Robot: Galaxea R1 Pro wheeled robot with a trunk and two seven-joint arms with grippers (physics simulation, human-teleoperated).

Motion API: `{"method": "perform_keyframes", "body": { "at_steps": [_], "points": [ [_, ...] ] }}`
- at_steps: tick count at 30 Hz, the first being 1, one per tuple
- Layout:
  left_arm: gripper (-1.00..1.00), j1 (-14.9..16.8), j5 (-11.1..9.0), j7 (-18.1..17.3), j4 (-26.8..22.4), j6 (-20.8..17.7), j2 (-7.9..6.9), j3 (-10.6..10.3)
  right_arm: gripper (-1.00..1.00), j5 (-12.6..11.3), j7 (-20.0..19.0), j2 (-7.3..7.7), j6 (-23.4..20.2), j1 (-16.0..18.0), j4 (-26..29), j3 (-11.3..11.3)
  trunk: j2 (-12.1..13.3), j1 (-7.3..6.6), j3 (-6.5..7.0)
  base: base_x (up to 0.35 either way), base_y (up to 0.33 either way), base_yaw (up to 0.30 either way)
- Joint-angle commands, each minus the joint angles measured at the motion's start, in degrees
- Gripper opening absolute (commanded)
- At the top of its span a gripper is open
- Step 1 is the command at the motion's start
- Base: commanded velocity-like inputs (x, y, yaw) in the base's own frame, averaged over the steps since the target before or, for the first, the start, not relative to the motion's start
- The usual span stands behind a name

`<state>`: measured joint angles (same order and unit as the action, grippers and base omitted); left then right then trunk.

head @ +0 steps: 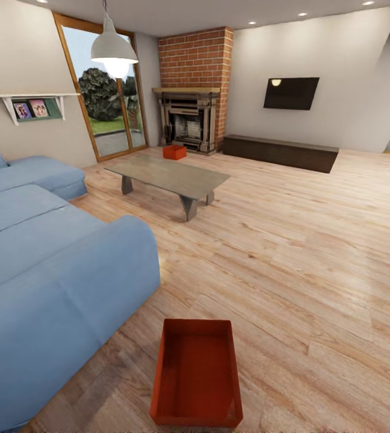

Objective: Move the two storage containers from the living room to the garage. In the garage, place one container on the floor and stack the other container on top of it (either order is fine).

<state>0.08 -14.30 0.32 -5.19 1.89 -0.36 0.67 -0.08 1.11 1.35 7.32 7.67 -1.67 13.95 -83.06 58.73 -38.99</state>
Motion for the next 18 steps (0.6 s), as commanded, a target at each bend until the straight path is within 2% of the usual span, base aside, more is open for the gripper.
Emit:
{"method": "perform_keyframes", "body": {
  "at_steps": [1,18],
  "points": [
    [1.0,0.01,-0.2,0.03,0.0,0.13,0.0,0.04,1.0,-0.01,0.12,-0.02,0.32,0.07,-0.18,0.29,-0.02,0.0,-0.13,0.0,0.0,-0.077],
    [1.0,0.01,-0.2,0.02,0.19,0.13,0.02,0.03,1.0,-0.01,0.12,-0.03,0.32,0.07,-0.18,0.29,-0.02,0.0,-1.68,0.0,0.0,-0.103]
  ]
}}
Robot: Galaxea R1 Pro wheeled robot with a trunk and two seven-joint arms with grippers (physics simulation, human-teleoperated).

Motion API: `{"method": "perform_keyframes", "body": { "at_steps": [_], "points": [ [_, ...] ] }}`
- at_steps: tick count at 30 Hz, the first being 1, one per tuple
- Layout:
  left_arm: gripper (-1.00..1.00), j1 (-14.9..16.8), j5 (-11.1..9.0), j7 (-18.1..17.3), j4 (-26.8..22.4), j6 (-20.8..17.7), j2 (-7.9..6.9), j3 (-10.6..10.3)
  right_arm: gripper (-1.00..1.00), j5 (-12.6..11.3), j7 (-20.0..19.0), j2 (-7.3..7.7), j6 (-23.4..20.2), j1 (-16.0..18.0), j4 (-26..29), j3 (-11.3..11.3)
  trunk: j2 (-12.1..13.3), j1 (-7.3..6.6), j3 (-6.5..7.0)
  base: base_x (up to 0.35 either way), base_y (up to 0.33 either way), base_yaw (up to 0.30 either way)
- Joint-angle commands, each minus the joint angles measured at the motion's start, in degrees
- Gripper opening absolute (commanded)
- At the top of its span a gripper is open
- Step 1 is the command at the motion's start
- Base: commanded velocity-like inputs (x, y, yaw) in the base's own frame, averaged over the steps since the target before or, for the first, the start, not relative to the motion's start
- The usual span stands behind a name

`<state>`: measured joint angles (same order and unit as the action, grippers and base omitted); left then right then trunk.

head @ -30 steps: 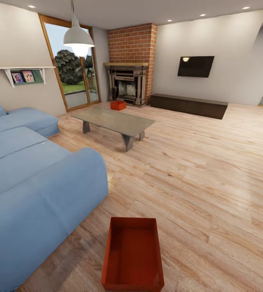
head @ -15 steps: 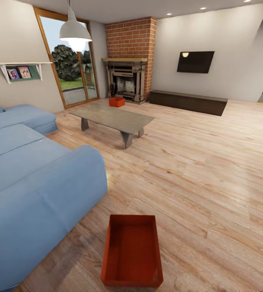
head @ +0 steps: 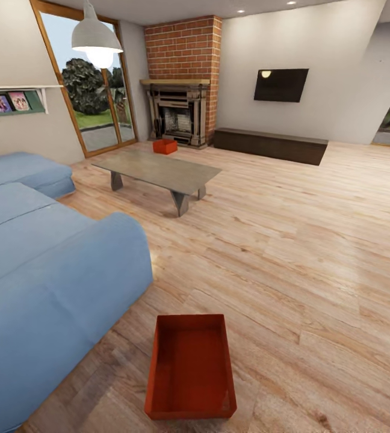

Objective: Move the two storage containers from the living room to the garage. In the garage, place one container on the floor and stack the other container on top of it (either order is fine).

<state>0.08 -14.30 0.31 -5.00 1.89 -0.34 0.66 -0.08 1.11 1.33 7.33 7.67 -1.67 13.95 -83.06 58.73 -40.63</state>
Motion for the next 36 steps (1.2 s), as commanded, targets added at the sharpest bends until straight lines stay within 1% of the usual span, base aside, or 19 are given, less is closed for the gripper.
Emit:
{"method": "perform_keyframes", "body": {
  "at_steps": [1,18,24,29,36],
  "points": [
    [1.0,0.01,-0.2,0.04,0.03,0.14,0.0,0.04,1.0,-0.01,0.12,-0.01,0.32,0.07,-0.18,0.29,-0.02,0.0,-0.13,0.0,0.0,-0.108],
    [1.0,0.02,-0.2,0.04,0.08,0.14,-0.01,0.04,1.0,-0.01,0.12,-0.01,0.32,0.07,-0.18,0.29,-0.02,0.0,-1.65,0.0,-0.021,-0.102],
    [1.0,0.01,-0.2,0.04,0.08,0.14,-0.01,0.04,1.0,0.01,-0.11,0.08,0.2,0.07,-0.18,0.29,-0.02,0.0,-1.9,0.0,-0.001,-0.032],
    [1.0,0.01,-0.2,0.04,0.08,0.14,-0.01,0.04,1.0,0.2,-0.49,0.39,0.21,0.07,-0.18,0.34,-0.02,0.0,-1.94,0.0,0.0,0.026],
    [1.0,0.01,-0.2,0.04,0.08,0.14,-0.01,0.04,1.0,0.33,-0.73,0.62,0.18,0.07,-0.18,0.38,-0.02,0.0,-1.95,0.0,0.0,0.203]
  ]
}}
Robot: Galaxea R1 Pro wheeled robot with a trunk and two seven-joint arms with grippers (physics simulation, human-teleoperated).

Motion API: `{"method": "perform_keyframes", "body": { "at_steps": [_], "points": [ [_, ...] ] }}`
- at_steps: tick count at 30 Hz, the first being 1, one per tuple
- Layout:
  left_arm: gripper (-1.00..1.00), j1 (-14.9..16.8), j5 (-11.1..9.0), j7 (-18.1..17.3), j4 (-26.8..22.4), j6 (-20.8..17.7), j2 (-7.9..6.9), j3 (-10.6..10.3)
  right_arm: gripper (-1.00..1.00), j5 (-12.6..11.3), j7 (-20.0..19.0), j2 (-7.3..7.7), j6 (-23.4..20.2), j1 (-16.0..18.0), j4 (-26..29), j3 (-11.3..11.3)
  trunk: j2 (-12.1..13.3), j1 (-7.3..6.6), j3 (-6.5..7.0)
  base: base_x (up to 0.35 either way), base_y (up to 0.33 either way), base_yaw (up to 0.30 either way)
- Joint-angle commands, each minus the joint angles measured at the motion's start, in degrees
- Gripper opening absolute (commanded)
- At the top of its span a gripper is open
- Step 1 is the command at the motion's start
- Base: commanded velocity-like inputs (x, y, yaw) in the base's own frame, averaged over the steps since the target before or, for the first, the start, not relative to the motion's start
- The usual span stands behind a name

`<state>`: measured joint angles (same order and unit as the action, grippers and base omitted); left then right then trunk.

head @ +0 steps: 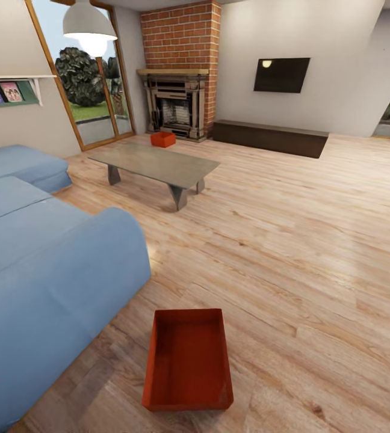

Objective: Move the two storage containers from the living room to the garage. In the garage, place one container on the floor and stack the other container on top of it (either order is fine).

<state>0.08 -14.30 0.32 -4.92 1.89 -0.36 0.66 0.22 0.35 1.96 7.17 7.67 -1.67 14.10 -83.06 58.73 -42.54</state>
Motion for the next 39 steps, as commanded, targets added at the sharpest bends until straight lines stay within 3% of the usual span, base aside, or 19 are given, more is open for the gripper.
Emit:
{"method": "perform_keyframes", "body": {
  "at_steps": [1,11,20,39],
  "points": [
    [1.0,0.01,-0.2,0.03,0.0,0.13,0.0,0.04,1.0,0.03,0.05,0.01,0.33,0.06,-0.18,0.22,-0.02,0.0,-0.04,0.0,0.0,0.251],
    [1.0,0.01,-0.2,0.03,0.0,0.13,0.0,0.04,1.0,-0.05,0.67,-0.01,0.31,0.06,-0.18,0.22,-0.02,0.0,-0.04,0.0,0.0,0.202],
    [1.0,0.01,-0.2,0.03,0.03,0.13,0.0,0.04,1.0,-0.07,0.97,-0.35,0.31,0.06,-0.18,0.22,-0.02,0.0,-0.16,0.0,0.0,0.023],
    [1.0,0.01,-0.23,0.03,0.03,0.13,0.0,0.04,1.0,-0.31,1.08,-0.28,0.31,0.06,-0.18,0.14,-0.02,0.0,-1.79,0.0,0.0,0.001]
  ]
}}
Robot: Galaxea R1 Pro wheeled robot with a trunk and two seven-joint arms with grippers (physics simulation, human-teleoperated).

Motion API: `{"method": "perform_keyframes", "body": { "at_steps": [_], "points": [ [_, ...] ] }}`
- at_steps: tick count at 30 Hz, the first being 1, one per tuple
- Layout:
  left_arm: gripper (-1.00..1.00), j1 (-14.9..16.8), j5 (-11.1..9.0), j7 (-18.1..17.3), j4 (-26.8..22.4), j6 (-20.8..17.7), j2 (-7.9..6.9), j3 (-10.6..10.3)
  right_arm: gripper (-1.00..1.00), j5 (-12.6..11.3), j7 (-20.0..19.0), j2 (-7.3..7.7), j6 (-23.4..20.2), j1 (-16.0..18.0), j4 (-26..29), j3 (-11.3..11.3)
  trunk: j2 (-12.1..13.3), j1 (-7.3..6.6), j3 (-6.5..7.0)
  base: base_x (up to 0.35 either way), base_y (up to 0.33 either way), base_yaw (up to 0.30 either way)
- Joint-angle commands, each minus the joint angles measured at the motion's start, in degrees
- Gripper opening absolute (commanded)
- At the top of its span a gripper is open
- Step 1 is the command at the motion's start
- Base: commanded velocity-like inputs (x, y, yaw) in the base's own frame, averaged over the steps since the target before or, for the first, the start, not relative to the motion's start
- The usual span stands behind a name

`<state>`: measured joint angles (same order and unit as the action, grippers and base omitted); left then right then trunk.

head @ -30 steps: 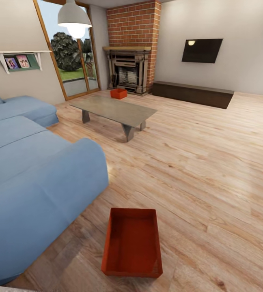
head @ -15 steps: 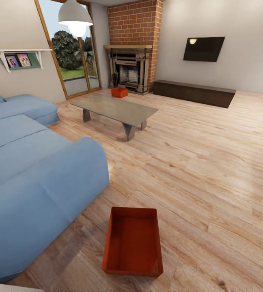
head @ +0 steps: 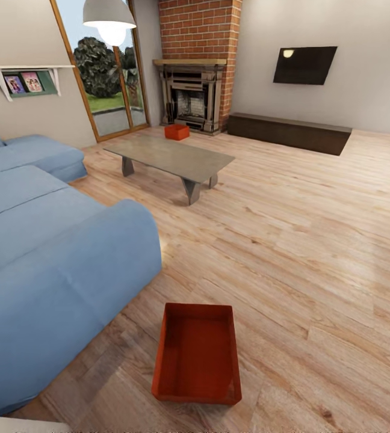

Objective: Move the two storage containers from the living room to the garage. In the garage, place one container on the floor and stack the other container on top of it (either order is fine).

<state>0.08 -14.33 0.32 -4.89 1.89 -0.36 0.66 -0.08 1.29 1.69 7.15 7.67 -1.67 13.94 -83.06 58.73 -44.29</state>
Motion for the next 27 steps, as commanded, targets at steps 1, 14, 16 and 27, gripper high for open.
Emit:
{"method": "perform_keyframes", "body": {
  "at_steps": [1,14,16,27],
  "points": [
    [1.0,0.01,-0.19,0.03,-0.01,0.13,0.0,0.04,1.0,-0.01,0.13,-0.02,0.33,0.06,-0.18,0.3,-0.02,0.0,-0.13,0.0,0.0,0.0],
    [1.0,0.01,-0.17,0.03,0.02,0.13,0.0,0.04,1.0,-0.01,0.12,-0.19,0.33,0.06,-0.18,0.33,-0.02,0.0,-1.3,0.0,0.0,-0.095],
    [1.0,0.01,-0.17,0.03,0.0,0.13,0.0,0.04,1.0,-0.01,0.12,-0.23,0.33,0.06,-0.18,0.33,-0.02,0.0,-1.47,0.0,0.0,-0.162],
    [1.0,0.01,-0.17,0.03,-0.01,0.13,0.0,0.04,1.0,-0.01,0.12,-0.22,0.33,0.06,-0.18,0.34,-0.02,0.0,-2.38,0.0,0.0,-0.16]
  ]
}}
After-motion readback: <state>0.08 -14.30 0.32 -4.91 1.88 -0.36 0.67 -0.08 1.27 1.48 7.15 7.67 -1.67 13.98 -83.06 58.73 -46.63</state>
